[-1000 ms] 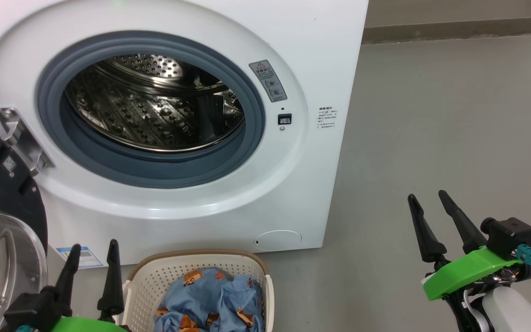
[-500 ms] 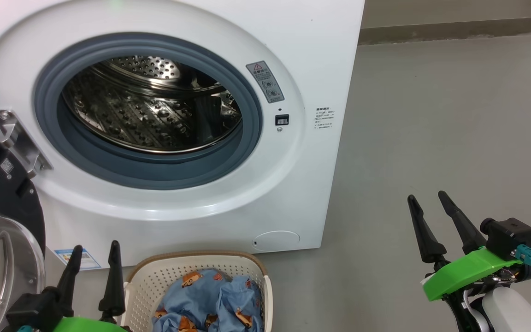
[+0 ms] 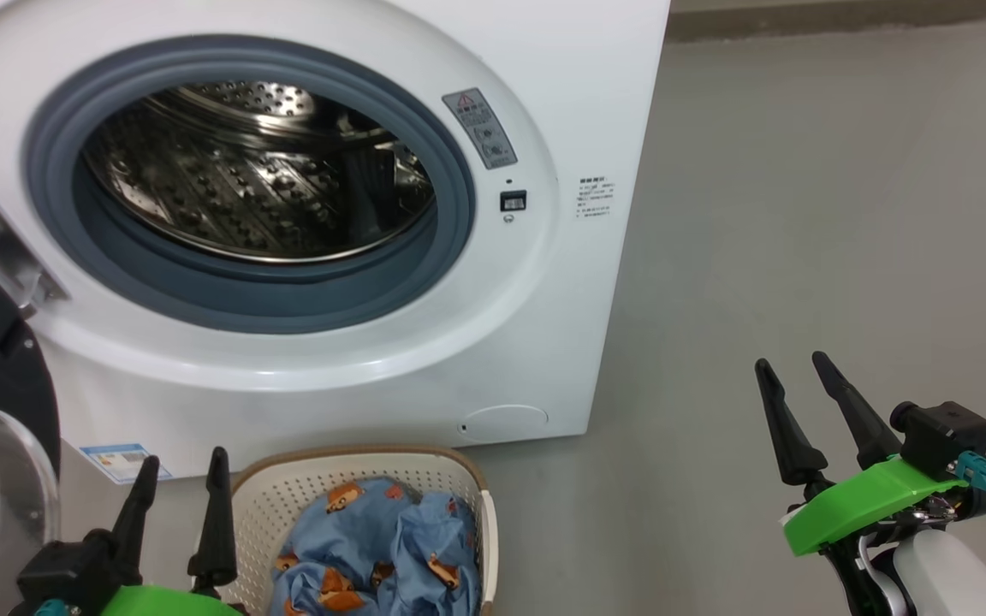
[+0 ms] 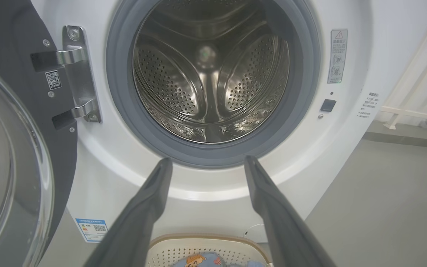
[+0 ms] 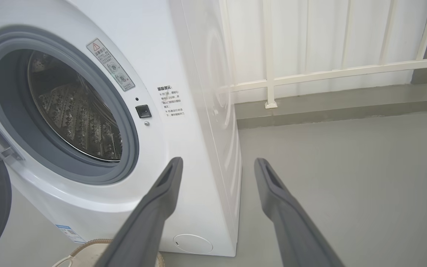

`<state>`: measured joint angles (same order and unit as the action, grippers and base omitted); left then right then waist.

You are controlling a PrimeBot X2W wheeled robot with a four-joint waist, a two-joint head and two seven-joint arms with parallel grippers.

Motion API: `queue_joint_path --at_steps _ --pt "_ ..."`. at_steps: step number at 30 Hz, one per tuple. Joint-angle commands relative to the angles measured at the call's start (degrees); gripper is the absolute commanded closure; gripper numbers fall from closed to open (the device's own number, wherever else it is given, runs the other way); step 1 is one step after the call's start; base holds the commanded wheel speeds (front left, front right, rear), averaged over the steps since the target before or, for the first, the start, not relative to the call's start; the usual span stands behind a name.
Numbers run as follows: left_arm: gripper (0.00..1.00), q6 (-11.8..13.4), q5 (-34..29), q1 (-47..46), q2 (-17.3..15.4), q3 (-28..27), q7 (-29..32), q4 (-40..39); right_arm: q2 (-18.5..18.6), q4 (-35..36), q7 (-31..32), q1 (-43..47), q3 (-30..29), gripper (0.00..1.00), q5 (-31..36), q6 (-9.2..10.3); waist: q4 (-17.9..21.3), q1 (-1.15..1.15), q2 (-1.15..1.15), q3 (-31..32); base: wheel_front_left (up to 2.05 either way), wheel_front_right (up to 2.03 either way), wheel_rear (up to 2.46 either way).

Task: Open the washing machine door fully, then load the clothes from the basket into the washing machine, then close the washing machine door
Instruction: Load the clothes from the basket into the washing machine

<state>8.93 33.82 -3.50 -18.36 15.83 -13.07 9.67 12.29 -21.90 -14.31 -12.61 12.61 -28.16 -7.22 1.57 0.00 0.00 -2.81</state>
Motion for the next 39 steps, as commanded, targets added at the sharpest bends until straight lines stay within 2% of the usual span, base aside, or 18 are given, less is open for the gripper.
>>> queue_joint_path --at_steps 1,8,21,22,23,33,39 --pt "0.0 -0.46 0.75 -3.14 -1.37 -1.85 0.09 -0.63 0.11 1.09 -0.69 -2.21 0.83 0.0 0.67 -0.26 0.77 0.0 0.0 -1.5 0.0 0.0 0.0" --pt "0.0 -1.87 0.86 -5.39 -1.24 -0.8 0.26 1.99 -0.32 1.4 -0.69 -3.37 0.28 0.0 1.22 -0.26 2.16 0.0 0.0 -5.8 0.0 0.0 0.0" --pt "0.0 -6.48 1.29 -12.06 -0.72 2.51 2.56 9.66 -2.46 2.95 -0.69 -6.37 -1.36 0.0 2.91 -0.26 3.12 0.0 0.0 -15.85 0.0 0.0 0.0" --pt "0.0 -7.88 1.52 -13.26 -0.51 3.4 3.33 11.53 -2.95 3.13 -0.69 -6.97 -1.5 0.0 3.21 -0.26 3.17 0.0 0.0 -17.45 0.0 0.0 0.0" --pt "0.0 -7.88 1.52 -13.26 -0.51 3.4 3.33 11.53 -2.95 3.13 -0.69 -6.97 -1.5 0.0 3.21 -0.26 3.17 0.0 0.0 -17.45 0.0 0.0 0.0" --pt "0.0 -14.45 3.09 -20.44 1.37 7.72 6.95 24.74 -4.62 4.57 -0.69 -10.5 -1.86 0.0 4.44 -0.26 4.41 0.0 0.0 -25.23 0.0 0.0 0.0" --pt "0.0 -16.26 5.38 -25.41 2.61 12.14 11.15 34.0 -5.62 5.45 -0.69 -12.42 -1.99 0.0 5.01 -0.26 6.33 0.0 0.0 -29.51 0.0 0.0 0.0"
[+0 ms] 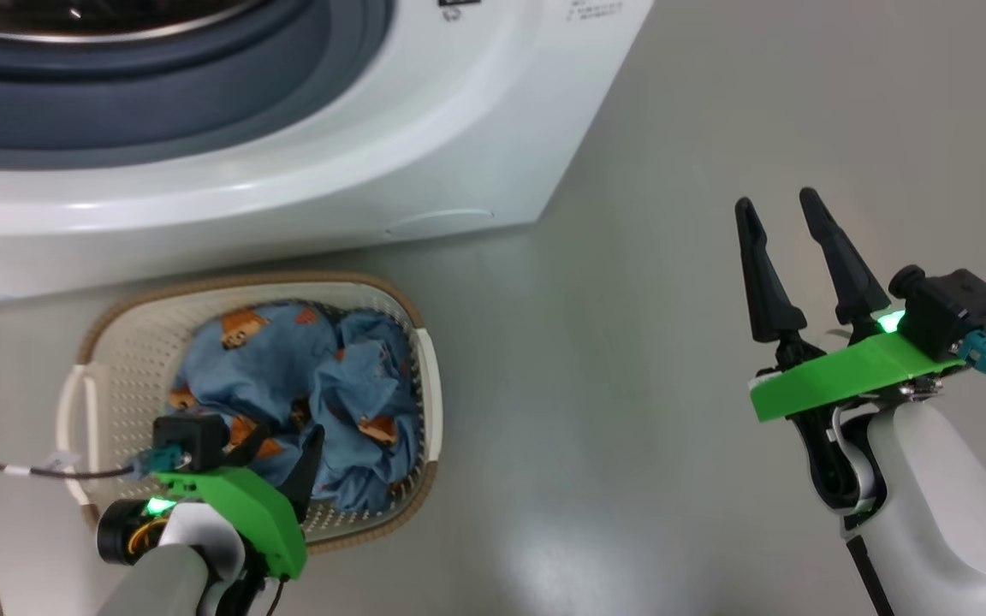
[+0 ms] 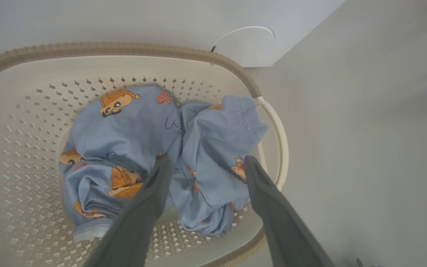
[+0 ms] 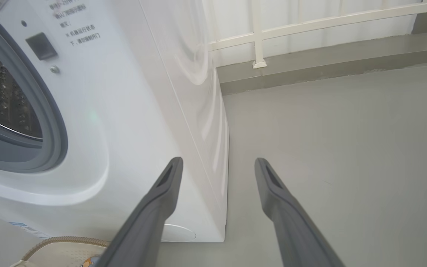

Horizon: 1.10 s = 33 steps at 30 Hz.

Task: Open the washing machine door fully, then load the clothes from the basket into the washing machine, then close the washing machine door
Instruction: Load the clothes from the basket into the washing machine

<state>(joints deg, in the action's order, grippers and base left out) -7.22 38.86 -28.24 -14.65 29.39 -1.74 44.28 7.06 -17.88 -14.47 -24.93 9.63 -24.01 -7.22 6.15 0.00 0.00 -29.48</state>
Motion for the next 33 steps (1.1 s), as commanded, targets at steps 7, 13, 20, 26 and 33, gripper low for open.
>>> queue_joint_path --at_steps 7,13,20,26,33 --pt "0.0 -0.24 6.53 -5.17 -1.37 5.2 2.28 3.32 -1.53 2.47 -0.52 -1.33 0.61 0.0 1.39 -0.26 4.09 0.0 0.0 -7.7 0.0 0.0 0.0" --pt "0.0 -0.25 10.86 -8.84 -3.83 9.32 2.75 5.85 -2.62 3.48 -0.52 -2.28 0.65 0.0 1.41 -0.26 6.47 0.0 0.0 -11.62 0.0 0.0 0.0" --pt "0.0 -0.26 12.9 -12.85 -6.33 14.71 3.9 8.99 -3.6 4.04 -0.52 -3.08 1.0 0.0 1.15 -0.26 8.59 0.0 0.0 -14.89 0.0 0.0 0.0" --pt "0.0 -0.26 13.15 -16.5 -6.39 17.58 5.12 15.02 -3.99 4.49 -0.52 -3.27 1.34 0.0 0.99 -0.26 9.86 0.0 0.0 -16.57 0.0 0.0 0.0" --pt "0.0 -0.26 15.34 -19.38 -5.91 18.2 5.35 18.71 -4.12 4.93 -0.52 -3.52 1.31 0.0 1.03 -0.26 10.82 0.0 0.0 -17.89 0.0 0.0 0.0"
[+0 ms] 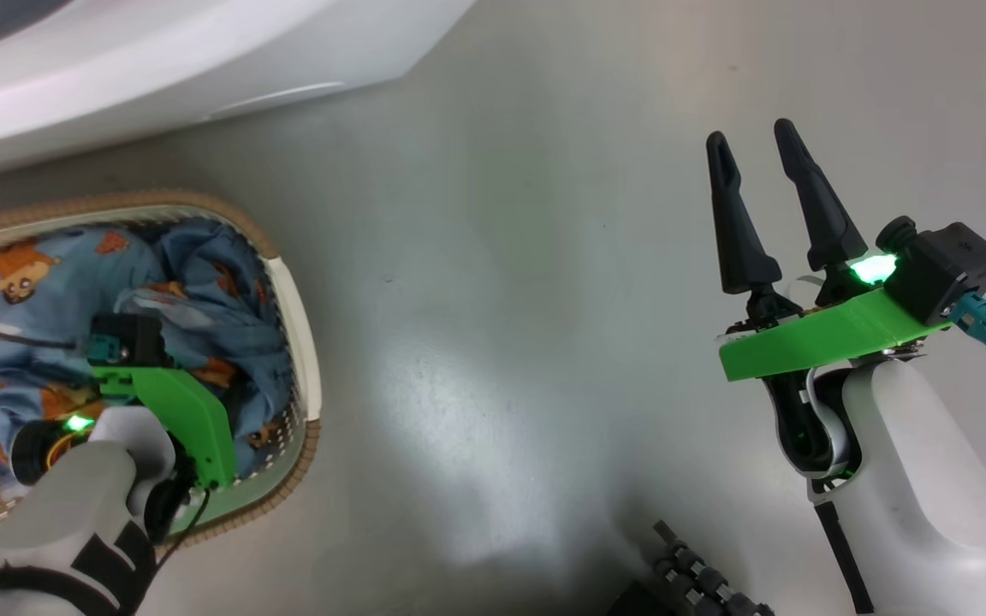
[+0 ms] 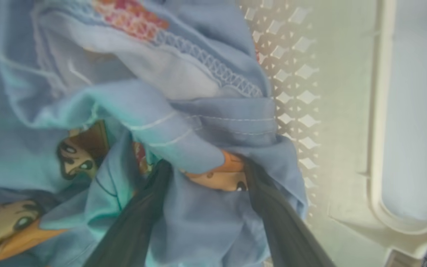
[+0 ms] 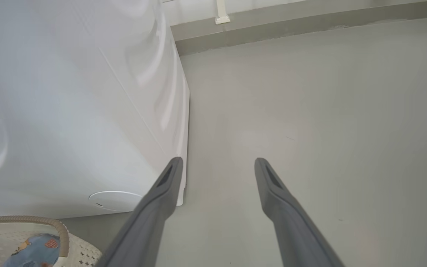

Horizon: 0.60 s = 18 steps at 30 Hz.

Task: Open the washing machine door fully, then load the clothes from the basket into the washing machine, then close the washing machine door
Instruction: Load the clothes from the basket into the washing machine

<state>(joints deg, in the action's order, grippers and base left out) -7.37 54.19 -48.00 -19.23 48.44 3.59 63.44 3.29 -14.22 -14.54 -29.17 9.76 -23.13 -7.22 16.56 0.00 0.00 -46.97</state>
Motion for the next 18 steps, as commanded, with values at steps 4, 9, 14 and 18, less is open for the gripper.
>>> queue_joint_path --at_steps 4,9,14,18 --pt "0.0 -0.12 1.53 -0.6 -1.18 -0.58 -0.26 1.17 -0.38 1.6 -0.46 0.93 1.25 0.0 0.28 -0.26 0.92 0.0 0.0 -0.85 0.0 0.0 0.0" --pt "1.0 -0.12 3.1 -0.7 -1.01 0.26 0.6 2.78 -0.4 1.64 -0.46 1.12 1.34 0.0 -0.01 -0.26 1.19 0.0 0.0 -0.62 0.0 0.0 0.0" --pt "1.0 -0.12 4.55 0.01 -0.84 1.07 -0.32 2.66 -0.4 1.59 -0.46 0.97 1.14 0.0 0.03 -0.26 0.84 0.0 0.0 0.99 0.0 0.0 0.0" --pt "1.0 -0.12 5.74 1.51 -0.9 2.02 -2.43 0.93 -0.41 1.45 -0.46 0.99 1.11 0.0 -0.11 -0.26 0.28 0.0 0.0 3.33 0.0 0.0 0.0"
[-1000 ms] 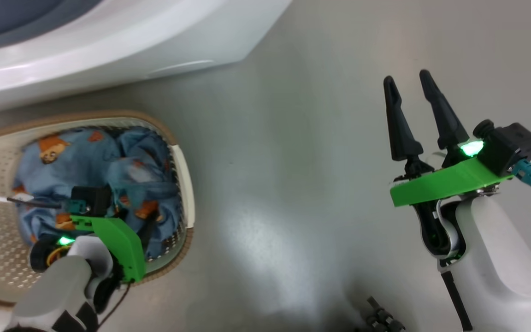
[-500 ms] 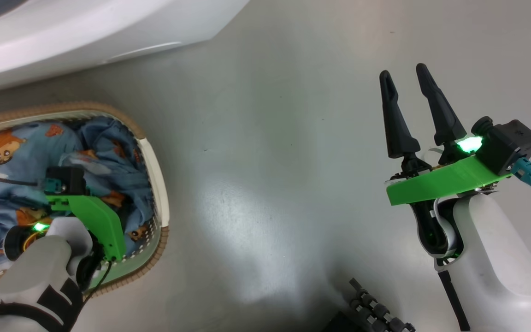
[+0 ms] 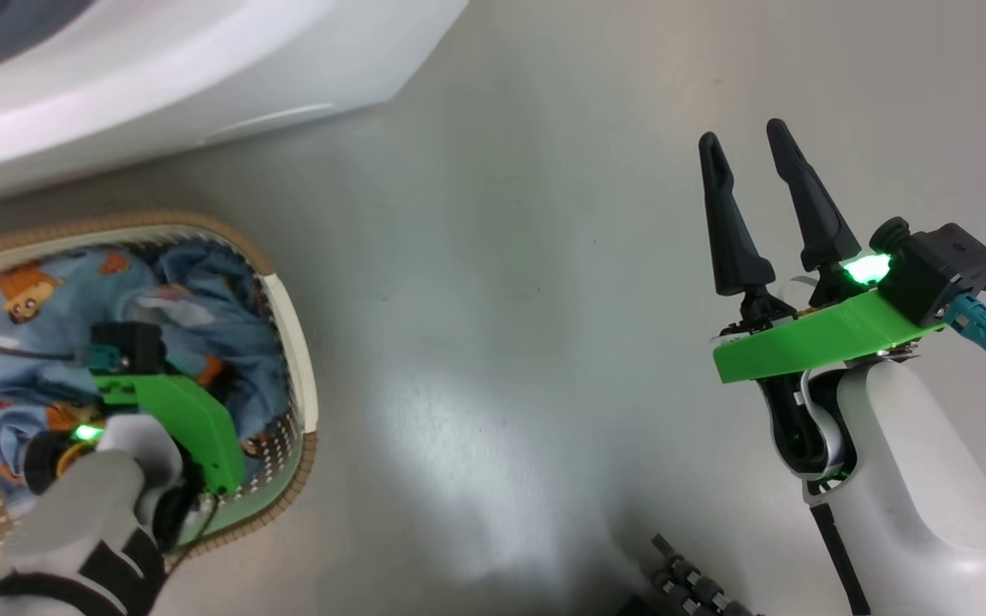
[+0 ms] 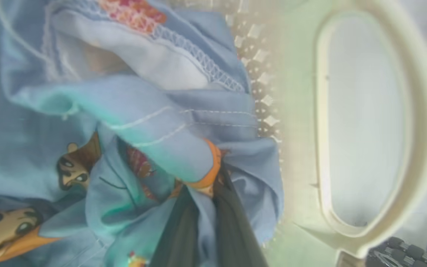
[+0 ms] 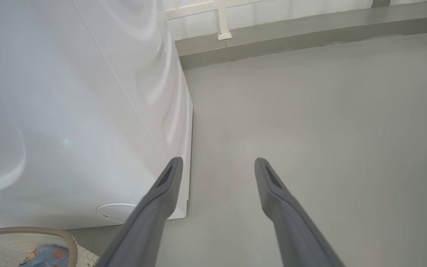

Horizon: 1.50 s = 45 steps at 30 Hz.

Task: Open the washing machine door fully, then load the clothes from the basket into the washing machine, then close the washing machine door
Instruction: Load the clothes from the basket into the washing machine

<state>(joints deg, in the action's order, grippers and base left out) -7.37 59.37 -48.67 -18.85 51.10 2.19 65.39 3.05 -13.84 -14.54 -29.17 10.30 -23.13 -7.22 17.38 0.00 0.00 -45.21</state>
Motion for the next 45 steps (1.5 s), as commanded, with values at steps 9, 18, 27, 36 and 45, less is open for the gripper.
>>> queue_joint_path --at_steps 9,18,27,36,45 --pt "1.0 -0.12 4.91 7.55 -1.76 1.52 -7.37 -6.53 -0.17 -0.72 -0.46 1.35 0.59 0.0 -0.17 -0.26 -2.86 0.0 0.0 9.7 0.0 0.0 0.0" --pt "1.0 -0.12 9.32 12.13 -1.42 2.52 -13.33 -9.8 0.49 -3.07 -0.46 3.4 0.43 0.0 -0.54 -0.26 -5.6 0.0 0.0 19.07 0.0 0.0 0.0" --pt "1.0 -0.12 11.17 15.82 -1.45 1.64 -16.83 -13.05 2.33 -4.81 -0.46 6.32 0.04 0.0 -1.69 -0.26 -7.85 0.0 0.0 27.53 0.0 0.0 0.0" --pt "1.0 -0.12 6.38 19.18 -1.89 -7.14 -17.17 -20.35 3.88 -6.0 -0.46 9.34 0.04 0.0 -2.8 -0.26 -11.22 0.0 0.0 33.95 0.0 0.0 0.0" --pt "1.0 2.35 -3.8 26.42 -0.45 -18.45 -17.18 -32.87 5.51 -7.04 -0.46 12.19 0.74 0.0 -4.13 -0.26 -13.81 0.0 0.0 39.9 0.0 0.0 0.0"
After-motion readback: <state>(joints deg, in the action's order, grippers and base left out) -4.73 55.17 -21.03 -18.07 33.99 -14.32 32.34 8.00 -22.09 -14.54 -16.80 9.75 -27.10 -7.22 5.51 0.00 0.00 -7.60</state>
